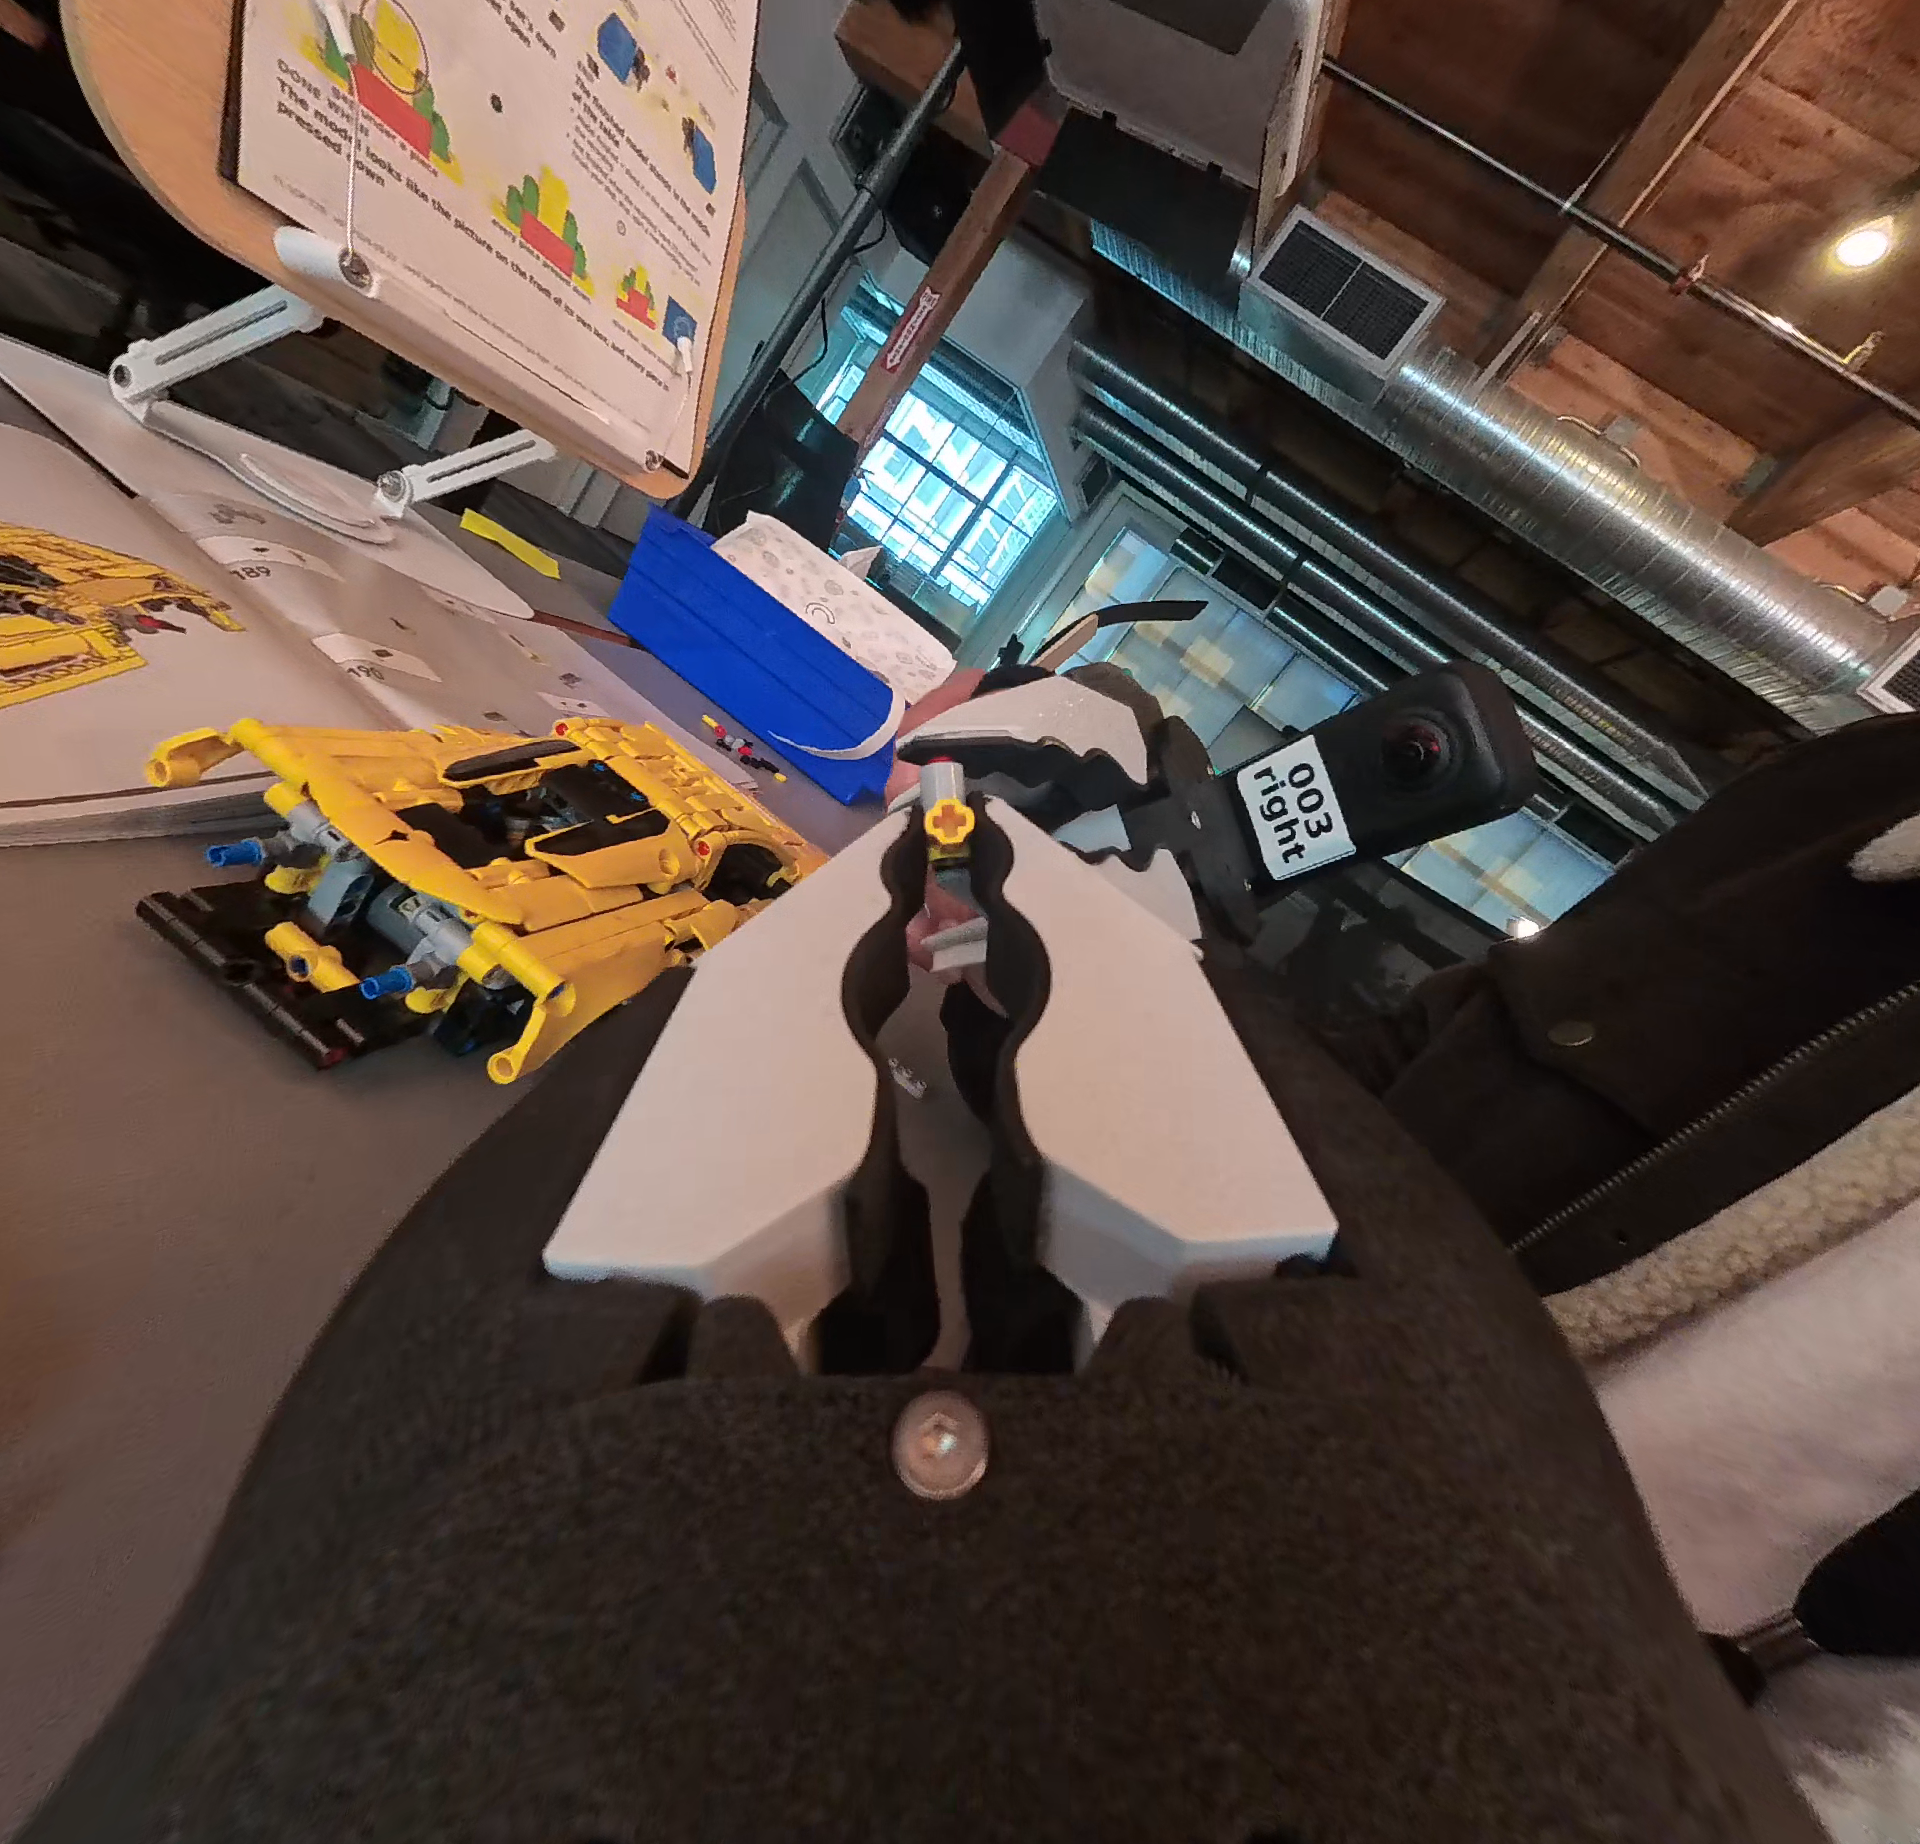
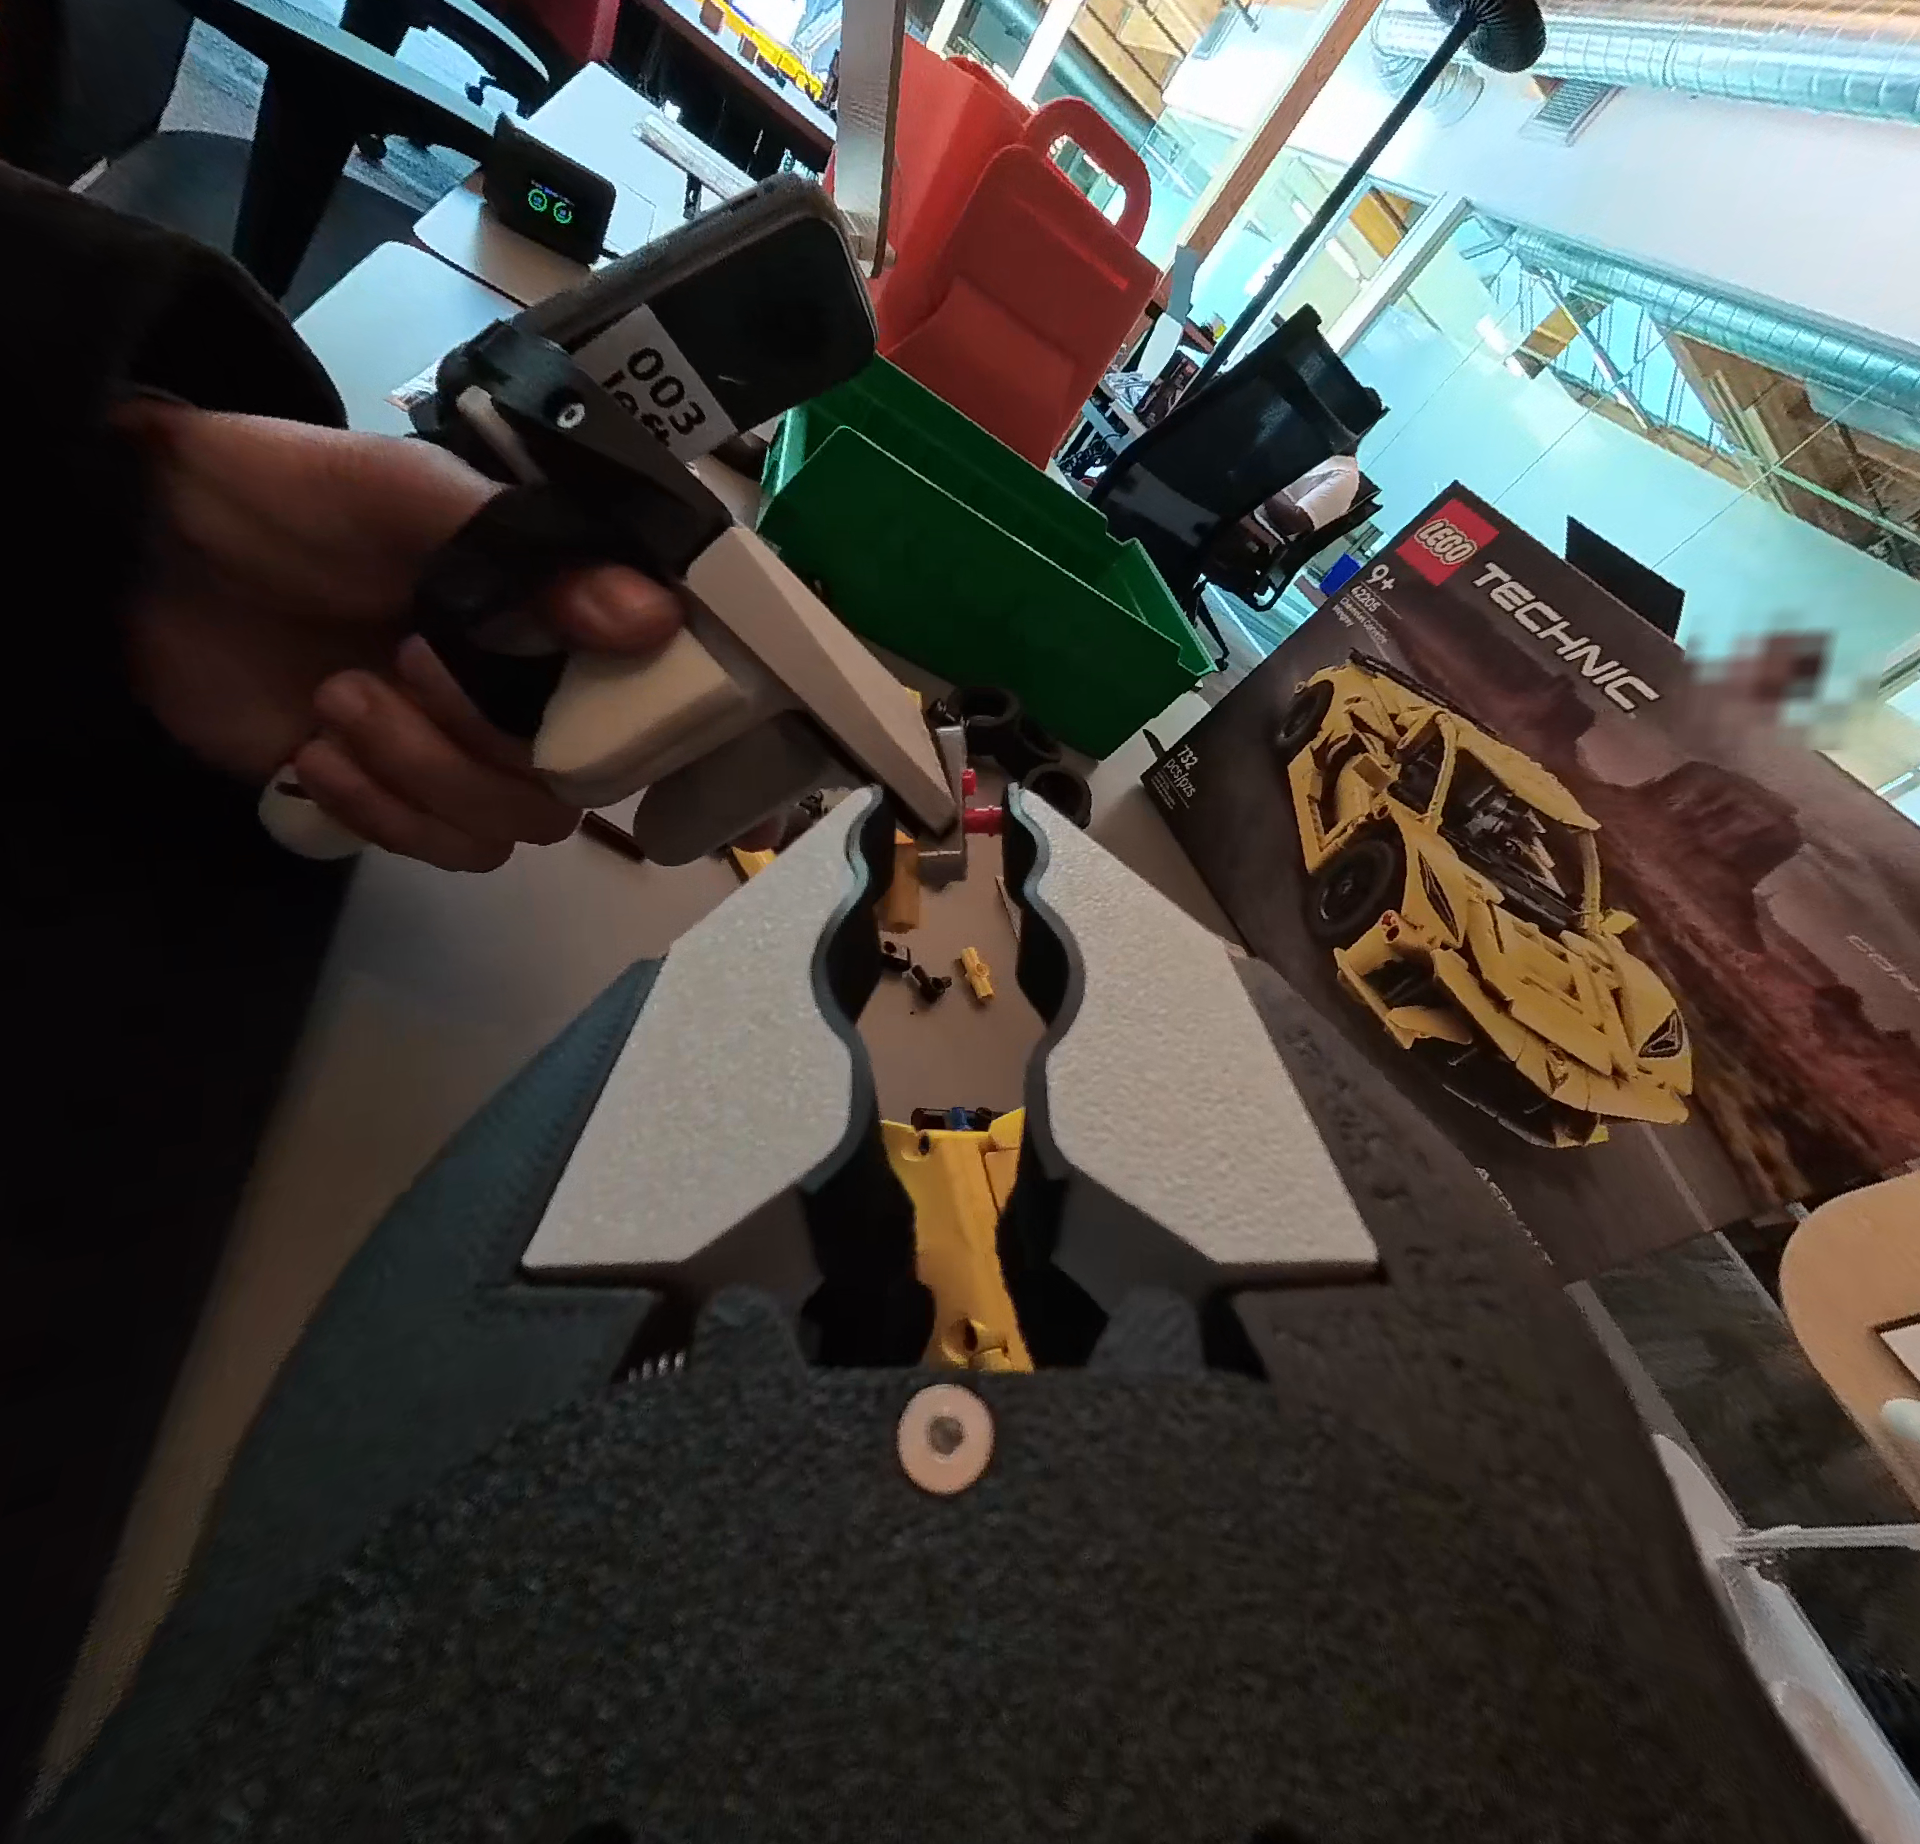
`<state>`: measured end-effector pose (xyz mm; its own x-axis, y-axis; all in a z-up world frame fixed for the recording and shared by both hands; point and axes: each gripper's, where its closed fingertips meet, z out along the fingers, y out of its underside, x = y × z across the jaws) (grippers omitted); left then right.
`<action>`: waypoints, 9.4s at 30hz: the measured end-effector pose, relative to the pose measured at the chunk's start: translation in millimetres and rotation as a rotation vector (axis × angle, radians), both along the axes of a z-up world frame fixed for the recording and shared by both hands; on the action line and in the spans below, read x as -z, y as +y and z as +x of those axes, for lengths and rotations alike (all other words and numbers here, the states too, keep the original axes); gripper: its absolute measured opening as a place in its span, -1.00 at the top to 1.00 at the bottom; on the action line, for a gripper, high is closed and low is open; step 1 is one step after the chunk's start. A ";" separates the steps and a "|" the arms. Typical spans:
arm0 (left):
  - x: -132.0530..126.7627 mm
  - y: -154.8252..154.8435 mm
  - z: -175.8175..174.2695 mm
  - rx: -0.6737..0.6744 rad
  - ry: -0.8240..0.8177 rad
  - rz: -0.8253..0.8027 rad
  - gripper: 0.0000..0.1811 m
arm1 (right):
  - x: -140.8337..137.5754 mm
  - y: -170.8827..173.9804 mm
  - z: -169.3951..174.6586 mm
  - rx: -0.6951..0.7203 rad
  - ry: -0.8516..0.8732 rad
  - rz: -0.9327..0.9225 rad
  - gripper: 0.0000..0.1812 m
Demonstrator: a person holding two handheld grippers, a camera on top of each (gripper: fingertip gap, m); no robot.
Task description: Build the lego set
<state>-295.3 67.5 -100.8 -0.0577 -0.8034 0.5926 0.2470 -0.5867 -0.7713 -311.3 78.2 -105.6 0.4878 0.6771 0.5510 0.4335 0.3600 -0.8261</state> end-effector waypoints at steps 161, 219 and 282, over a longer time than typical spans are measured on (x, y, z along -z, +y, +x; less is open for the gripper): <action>19.7 -50.3 83.7 0.373 0.119 -0.080 0.93 | 23.8 -56.7 102.1 -0.212 0.257 -0.804 0.59; 19.0 -14.3 78.1 0.085 0.157 0.056 0.62 | 125.6 -73.8 144.3 0.051 -0.205 -0.743 0.93; 11.0 166.6 121.6 -0.244 0.567 0.361 0.73 | 136.4 40.6 404.5 1.060 0.380 -1.487 0.70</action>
